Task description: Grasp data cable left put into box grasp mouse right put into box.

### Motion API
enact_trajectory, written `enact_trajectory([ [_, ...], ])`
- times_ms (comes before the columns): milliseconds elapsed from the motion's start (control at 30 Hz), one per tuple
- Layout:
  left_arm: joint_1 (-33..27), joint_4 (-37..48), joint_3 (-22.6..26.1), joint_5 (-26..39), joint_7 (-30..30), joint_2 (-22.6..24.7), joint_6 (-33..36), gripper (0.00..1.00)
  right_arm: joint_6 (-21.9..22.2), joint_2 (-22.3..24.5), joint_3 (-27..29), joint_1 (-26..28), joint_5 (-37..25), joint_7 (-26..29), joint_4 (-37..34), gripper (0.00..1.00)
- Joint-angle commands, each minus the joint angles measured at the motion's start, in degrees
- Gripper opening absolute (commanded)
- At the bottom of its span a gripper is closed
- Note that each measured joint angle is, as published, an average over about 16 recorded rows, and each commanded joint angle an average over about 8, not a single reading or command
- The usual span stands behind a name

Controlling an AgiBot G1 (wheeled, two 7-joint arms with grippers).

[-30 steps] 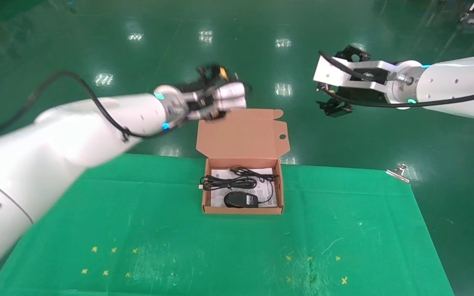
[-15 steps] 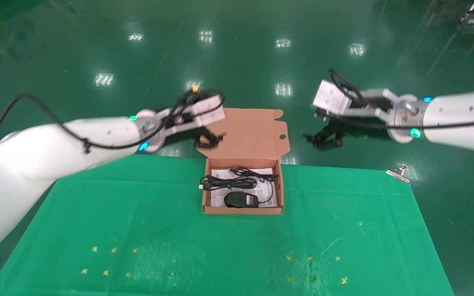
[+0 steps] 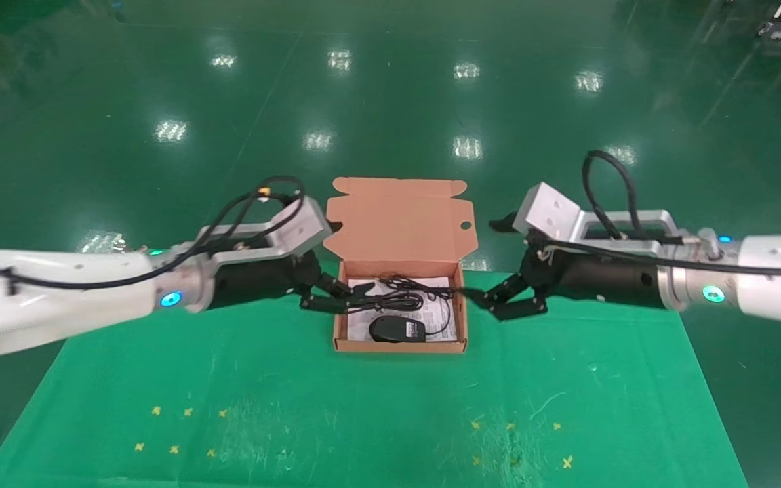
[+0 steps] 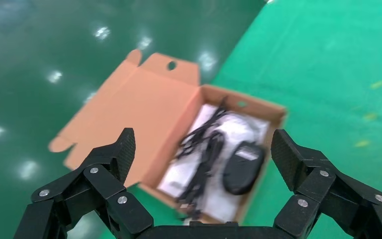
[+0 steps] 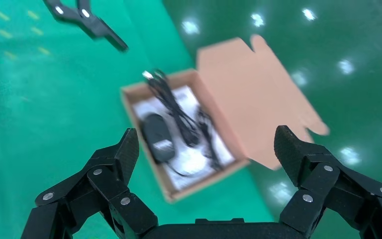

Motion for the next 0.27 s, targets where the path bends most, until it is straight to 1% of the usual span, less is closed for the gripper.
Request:
enact_trajectory([
  [33, 1.20, -1.19, -1.68, -2.17, -0.08, -1.43, 2.25, 1.00, -1.50, 0.79, 1.35, -1.38, 2.33, -0.26, 0.79, 1.00],
  [167, 3.65, -3.62, -5.09, -6.58, -0.25, -4.35, 6.84, 1.00, -4.56, 2.40, 4.11, -4.20, 7.06, -0.79, 2.39, 1.00],
  [267, 4.55, -4.51, -6.34, -8.19, -0.31, -5.43, 8.53, 1.00, -5.69, 2.99, 5.12, -5.23, 8.80, -0.98, 2.98, 1.00],
])
